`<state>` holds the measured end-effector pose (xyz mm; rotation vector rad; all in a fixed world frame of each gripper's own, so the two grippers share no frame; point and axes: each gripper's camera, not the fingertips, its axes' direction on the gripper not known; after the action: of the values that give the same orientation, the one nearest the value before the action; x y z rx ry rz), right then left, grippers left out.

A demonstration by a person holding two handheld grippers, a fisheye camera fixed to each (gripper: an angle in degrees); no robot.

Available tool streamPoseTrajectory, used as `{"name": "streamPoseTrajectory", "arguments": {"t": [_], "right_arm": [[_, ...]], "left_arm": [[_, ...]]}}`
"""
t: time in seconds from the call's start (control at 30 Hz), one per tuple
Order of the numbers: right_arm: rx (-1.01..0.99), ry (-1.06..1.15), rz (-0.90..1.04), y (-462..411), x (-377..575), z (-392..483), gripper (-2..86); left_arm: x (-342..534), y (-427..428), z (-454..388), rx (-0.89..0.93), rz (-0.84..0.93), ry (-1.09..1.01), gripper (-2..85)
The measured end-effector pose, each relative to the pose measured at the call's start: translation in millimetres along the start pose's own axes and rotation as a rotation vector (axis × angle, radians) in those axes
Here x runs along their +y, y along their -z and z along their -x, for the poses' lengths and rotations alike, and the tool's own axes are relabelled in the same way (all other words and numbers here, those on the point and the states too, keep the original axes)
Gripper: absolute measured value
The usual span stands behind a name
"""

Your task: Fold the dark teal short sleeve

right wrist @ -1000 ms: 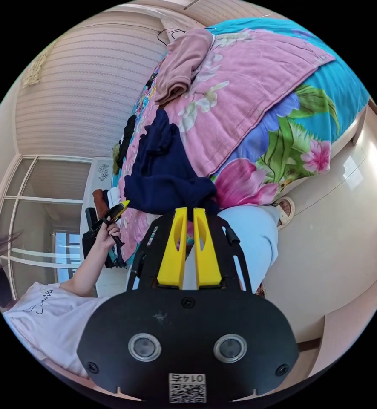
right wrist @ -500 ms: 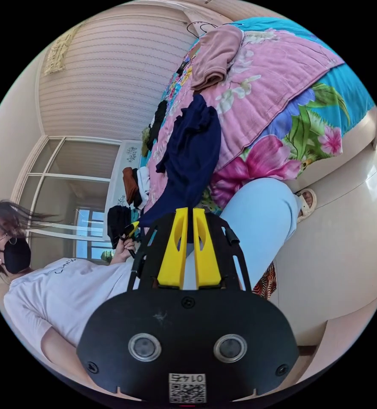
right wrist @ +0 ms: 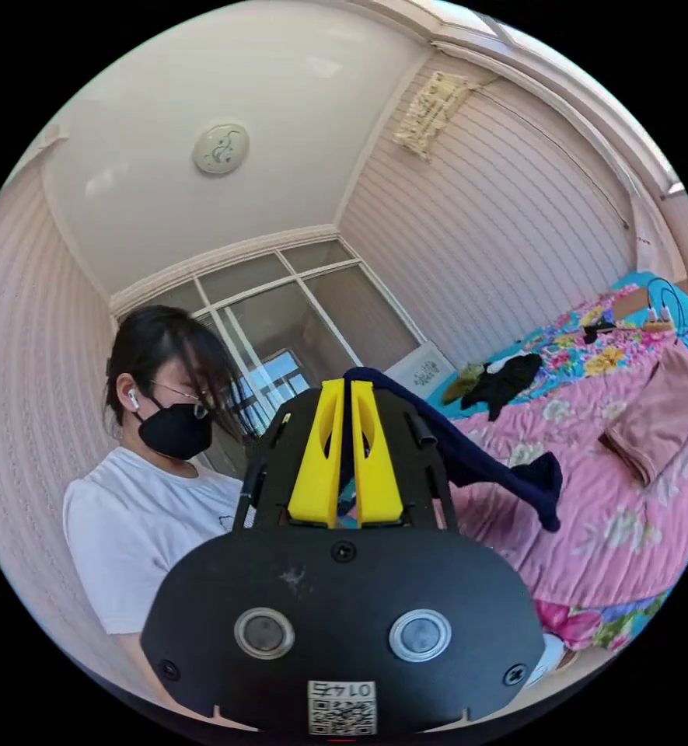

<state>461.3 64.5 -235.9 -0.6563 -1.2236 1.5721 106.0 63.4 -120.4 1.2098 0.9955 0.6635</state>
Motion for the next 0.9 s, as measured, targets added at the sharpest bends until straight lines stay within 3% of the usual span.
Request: {"name": "streamPoseTrajectory", "arguments": {"t": [0.13,0.23,0.43,0.5,0.57,0.67,0.77,0.9], "right_arm": [[-0.012,0.094,0.083,-36.2,-54.6,39.1,0.6],[0.04,0.063,0.19,-81.3,-79.9,15.3,0.6],[0.272,-0.178,0.428,-198.2,-103.7,-136.4,0.5],[0.318,-0.244,0.401,-224.0,-120.2,-175.9,0.6],[0.252,-0.325,0.265,-238.9,-161.3,-200.2,0.6],[0.15,-0.158,0.074,-243.1,-220.7,-167.7,0.6],[0.153,-0.005,0.088,-256.9,-241.2,-132.6,0.6],[0.229,0.005,0.229,-275.4,-204.3,-140.1,0.6]], "left_arm": [[-58.0,15.8,-17.4,-0.115,0.006,-0.076,-1.0],[-70.4,5.5,15.6,-0.211,0.056,-0.02,-1.0],[-73.4,-77.2,203.0,-0.405,0.298,0.335,-1.0],[-99.1,-111.9,248.1,-0.476,0.338,0.378,-1.0],[-137.9,-129.0,245.8,-0.503,0.289,0.281,-1.0],[-187.8,-133.8,219.3,-0.463,0.112,0.137,-1.0],[-187.9,-136.5,209.0,-0.508,0.128,0.074,-1.0],[-101.8,-120.5,234.6,-0.527,0.256,0.159,-1.0]]}}
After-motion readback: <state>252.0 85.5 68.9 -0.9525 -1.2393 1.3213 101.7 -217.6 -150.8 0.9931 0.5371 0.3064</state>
